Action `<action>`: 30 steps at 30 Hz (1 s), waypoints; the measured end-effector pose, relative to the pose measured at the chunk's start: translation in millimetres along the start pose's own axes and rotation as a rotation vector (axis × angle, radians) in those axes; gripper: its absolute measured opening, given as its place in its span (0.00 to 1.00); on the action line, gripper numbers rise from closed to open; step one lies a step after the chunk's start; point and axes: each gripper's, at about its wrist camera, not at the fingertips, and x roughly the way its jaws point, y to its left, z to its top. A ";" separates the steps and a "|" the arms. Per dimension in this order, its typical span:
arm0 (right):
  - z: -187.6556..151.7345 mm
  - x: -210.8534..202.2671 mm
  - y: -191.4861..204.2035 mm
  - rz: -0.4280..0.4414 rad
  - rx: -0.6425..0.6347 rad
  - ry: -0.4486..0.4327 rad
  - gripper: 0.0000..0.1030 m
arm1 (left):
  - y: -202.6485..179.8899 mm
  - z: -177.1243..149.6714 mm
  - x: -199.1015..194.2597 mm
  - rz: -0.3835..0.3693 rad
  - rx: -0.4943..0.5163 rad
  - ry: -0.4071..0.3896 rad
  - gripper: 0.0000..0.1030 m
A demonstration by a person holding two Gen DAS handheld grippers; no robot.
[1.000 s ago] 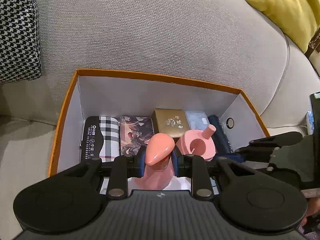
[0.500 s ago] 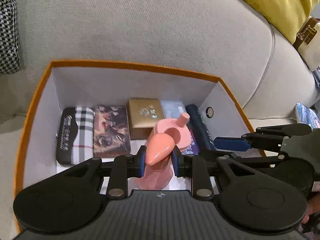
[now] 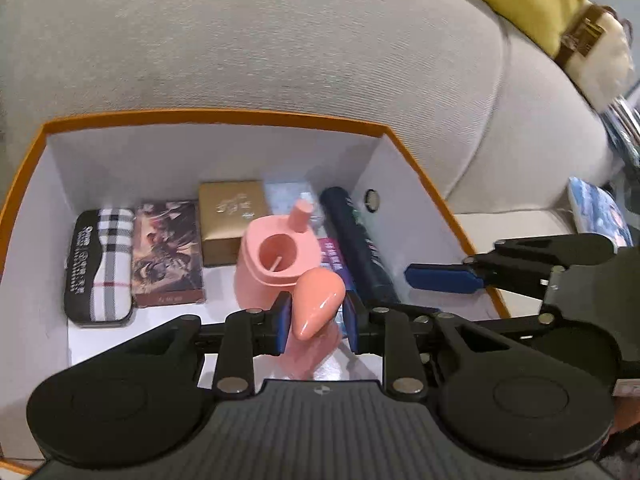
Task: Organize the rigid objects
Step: 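Release the pink pump bottle from the left tool beside the cup, then withdraw both open tools from the orange box toward the tape measure and lotion tube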
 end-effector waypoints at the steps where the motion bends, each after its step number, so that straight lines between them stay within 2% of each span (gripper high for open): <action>1: -0.7 -0.7 0.2 0.003 0.001 0.000 0.37 | -1.5 0.3 -1.1 -0.006 0.005 0.000 0.30; 6: -2.8 -1.5 3.5 0.008 0.007 0.003 0.37 | -5.2 -0.3 -14.2 -0.033 0.001 -0.028 0.32; 9: -2.6 -1.9 4.2 0.015 0.015 0.010 0.36 | -4.5 -1.4 -29.0 -0.016 0.005 -0.069 0.32; 11: -2.3 -1.7 5.4 0.022 0.022 0.018 0.31 | -1.5 -4.2 -41.3 -0.012 -0.005 -0.102 0.32; 15: -3.4 -5.7 11.3 0.027 0.037 0.008 0.31 | 6.4 -17.3 -67.4 -0.012 -0.038 -0.180 0.32; 23: -20.1 -39.3 34.2 0.010 0.074 -0.123 0.31 | 3.8 -66.6 -116.0 0.027 -0.081 -0.340 0.32; 27: -35.1 -60.9 47.0 0.006 0.106 -0.189 0.31 | 1.8 -87.8 -131.3 0.041 -0.088 -0.371 0.32; 30: -50.8 -82.3 54.8 0.011 0.146 -0.250 0.31 | 3.0 -102.0 -135.0 0.046 -0.093 -0.353 0.32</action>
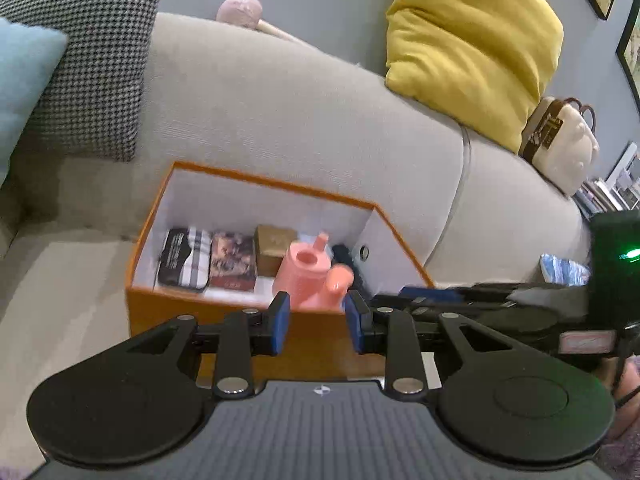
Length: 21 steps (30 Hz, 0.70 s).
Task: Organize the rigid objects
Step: 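Withdraw both open tools from the orange box toward the tape measure and lotion tube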
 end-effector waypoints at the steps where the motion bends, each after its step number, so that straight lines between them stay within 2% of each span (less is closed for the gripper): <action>1: -4.5 -7.2 1.1 0.003 0.014 -0.017 0.31 | 1.2 -4.0 -2.2 0.005 0.002 0.013 0.32; 5: -28.5 -28.0 8.8 -0.012 0.044 -0.043 0.33 | 11.7 -27.2 -2.1 0.012 -0.009 0.105 0.32; 7: -44.3 -30.3 10.9 -0.017 0.061 -0.023 0.37 | 18.7 -41.2 0.3 0.022 -0.019 0.164 0.32; 10: -70.4 -26.2 12.1 -0.052 0.095 0.024 0.37 | 31.4 -63.4 5.3 0.047 -0.027 0.266 0.32; 14: -102.7 -15.8 8.5 -0.055 0.192 0.084 0.38 | 50.4 -84.3 11.3 0.082 -0.040 0.388 0.40; 17: -122.4 -6.9 11.2 -0.052 0.215 0.125 0.38 | 64.8 -92.9 9.2 0.095 -0.067 0.412 0.40; 20: -132.4 -3.0 16.2 -0.071 0.186 0.131 0.38 | 73.7 -99.5 7.0 0.098 -0.064 0.431 0.53; 21: -134.0 -2.3 17.4 -0.074 0.177 0.129 0.41 | 75.4 -101.7 6.7 0.102 -0.065 0.436 0.53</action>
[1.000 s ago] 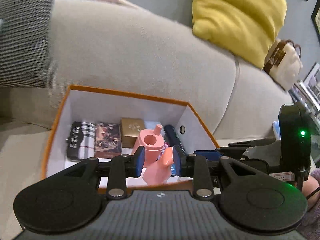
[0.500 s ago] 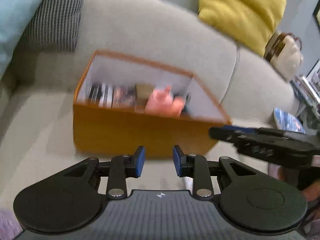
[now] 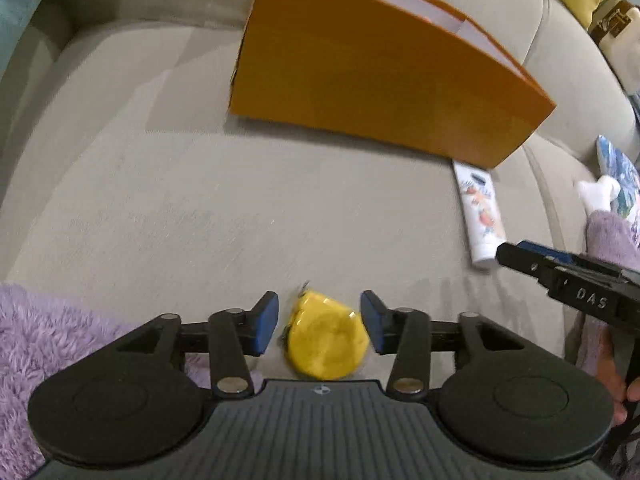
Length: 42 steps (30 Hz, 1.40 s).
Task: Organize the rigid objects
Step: 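Withdraw both open tools from the orange box toward the tape measure and lotion tube, then grasp the yellow tape measure with the left tool while the right tool approaches the Vaseline tube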
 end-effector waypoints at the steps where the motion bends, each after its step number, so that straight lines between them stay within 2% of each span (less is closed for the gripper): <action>1: -0.9 0.7 0.3 -0.002 -0.001 -0.004 0.50 | 1.2 -1.3 1.6 0.003 -0.002 0.009 0.53; 6: -1.7 4.2 -4.2 0.006 0.023 -0.016 0.53 | -3.4 -7.8 12.5 0.022 0.021 0.039 0.54; 11: -2.9 4.9 -10.1 0.020 0.055 -0.008 0.53 | 1.6 -8.5 17.7 -0.001 0.008 0.044 0.61; 15: -1.8 9.5 -14.4 0.047 0.099 0.008 0.53 | 5.7 -7.2 22.4 -0.025 -0.015 0.053 0.61; 20: -3.4 11.6 -13.5 0.040 0.100 0.007 0.53 | 9.4 -7.8 21.0 -0.038 -0.026 0.054 0.57; 22: -3.1 11.5 -15.3 0.048 0.127 0.011 0.53 | 11.2 -7.6 21.2 -0.051 -0.048 0.053 0.53; 24: -2.0 11.8 -16.8 0.057 0.148 0.015 0.53 | 15.0 -6.9 20.9 -0.073 -0.074 0.051 0.45; 25: -1.6 12.0 -16.7 0.054 0.153 0.015 0.53 | 16.2 -6.6 20.5 -0.079 -0.089 0.050 0.45; 28: 0.4 9.2 -18.0 0.043 0.159 0.008 0.53 | 17.7 -6.5 16.0 -0.072 -0.108 0.036 0.43; 32: 5.3 10.1 -23.4 0.043 0.199 0.016 0.53 | 12.3 -7.1 9.3 -0.056 -0.126 -0.008 0.31; 39: 18.3 24.5 -36.3 0.039 0.255 0.050 0.52 | 1.9 -4.3 0.8 -0.032 -0.101 -0.053 0.26; 42: 20.0 36.2 -46.2 0.076 0.330 0.097 0.47 | 1.1 0.0 -1.3 -0.031 -0.099 -0.074 0.24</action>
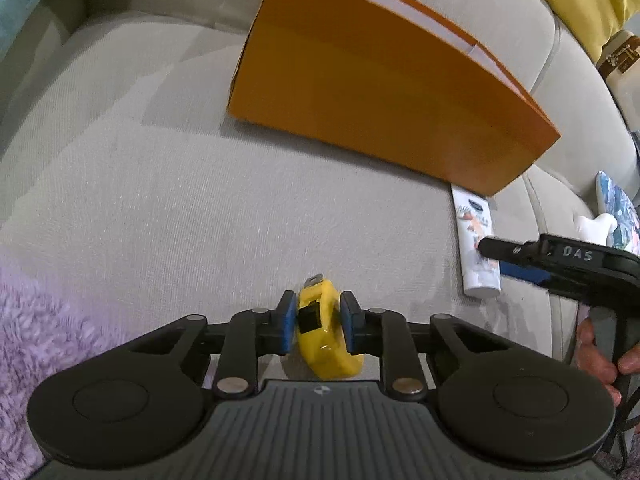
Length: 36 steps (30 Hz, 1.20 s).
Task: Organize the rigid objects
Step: 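Grasp the yellow tape measure with the left tool while the right tool approaches the Vaseline tube, then grasp the white Vaseline tube with the right tool while the left tool holds the tape measure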
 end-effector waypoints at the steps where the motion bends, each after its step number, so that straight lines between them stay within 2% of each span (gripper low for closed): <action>1: 1.2 3.4 -3.1 0.006 0.020 0.012 0.46 | 0.9 2.2 0.4 -0.003 -0.009 -0.004 0.24; 8: 4.4 14.3 -7.8 0.022 0.041 0.034 0.43 | -0.6 8.6 2.8 0.011 -0.001 -0.019 0.23; 13: -7.5 10.4 10.0 0.004 -0.059 0.059 0.42 | -3.3 7.8 5.1 0.016 -0.010 -0.004 0.23; 20: -49.6 14.8 53.8 0.059 -0.225 0.159 0.42 | 2.0 0.7 2.3 0.018 -0.031 -0.002 0.24; 25: -63.5 18.2 72.2 0.062 -0.305 0.171 0.44 | 8.5 -1.9 7.5 0.029 -0.069 0.023 0.31; 27: -62.0 20.1 68.2 0.072 -0.293 0.183 0.45 | 13.0 -3.6 9.7 0.018 -0.089 0.028 0.34; 31: -52.8 21.5 51.7 0.117 -0.190 0.202 0.47 | 15.9 -6.7 10.2 0.013 -0.094 0.025 0.36; 36: -44.6 24.0 34.7 0.155 -0.063 0.208 0.45 | 13.9 -8.3 16.7 0.015 -0.092 0.032 0.39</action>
